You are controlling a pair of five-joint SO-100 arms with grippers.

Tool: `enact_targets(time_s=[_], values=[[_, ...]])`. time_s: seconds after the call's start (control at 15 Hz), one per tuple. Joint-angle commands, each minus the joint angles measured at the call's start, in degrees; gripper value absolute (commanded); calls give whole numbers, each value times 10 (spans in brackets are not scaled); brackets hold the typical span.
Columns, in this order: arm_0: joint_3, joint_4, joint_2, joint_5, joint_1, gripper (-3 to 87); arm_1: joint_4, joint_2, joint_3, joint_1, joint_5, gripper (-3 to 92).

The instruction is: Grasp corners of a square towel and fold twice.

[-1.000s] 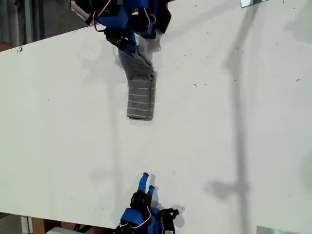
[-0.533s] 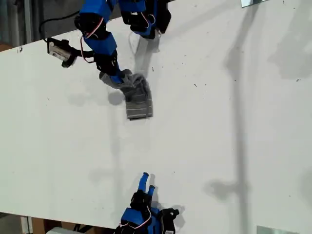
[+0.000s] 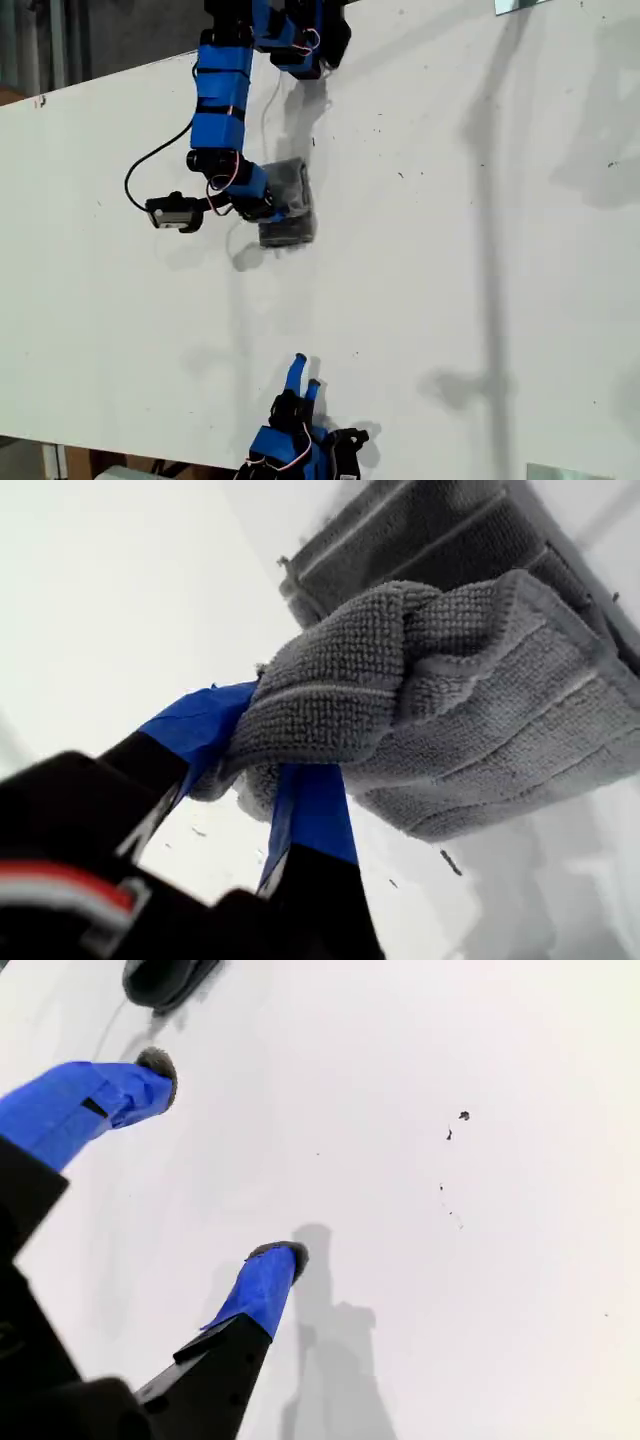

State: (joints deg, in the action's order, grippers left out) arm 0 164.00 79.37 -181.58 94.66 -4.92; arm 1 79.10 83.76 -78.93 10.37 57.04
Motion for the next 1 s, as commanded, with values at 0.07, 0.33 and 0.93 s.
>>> enact_targets(time_s=[0.07,0.33,0.93], values=[[-3,6,-4,4,3,335,-1,-70,120,6,-28,-1],[4,7,-15,4,4,338,94,-61,214,56,-69,330],[59,7,-93,7,12,341,-103,917,-767,-188,303,428]])
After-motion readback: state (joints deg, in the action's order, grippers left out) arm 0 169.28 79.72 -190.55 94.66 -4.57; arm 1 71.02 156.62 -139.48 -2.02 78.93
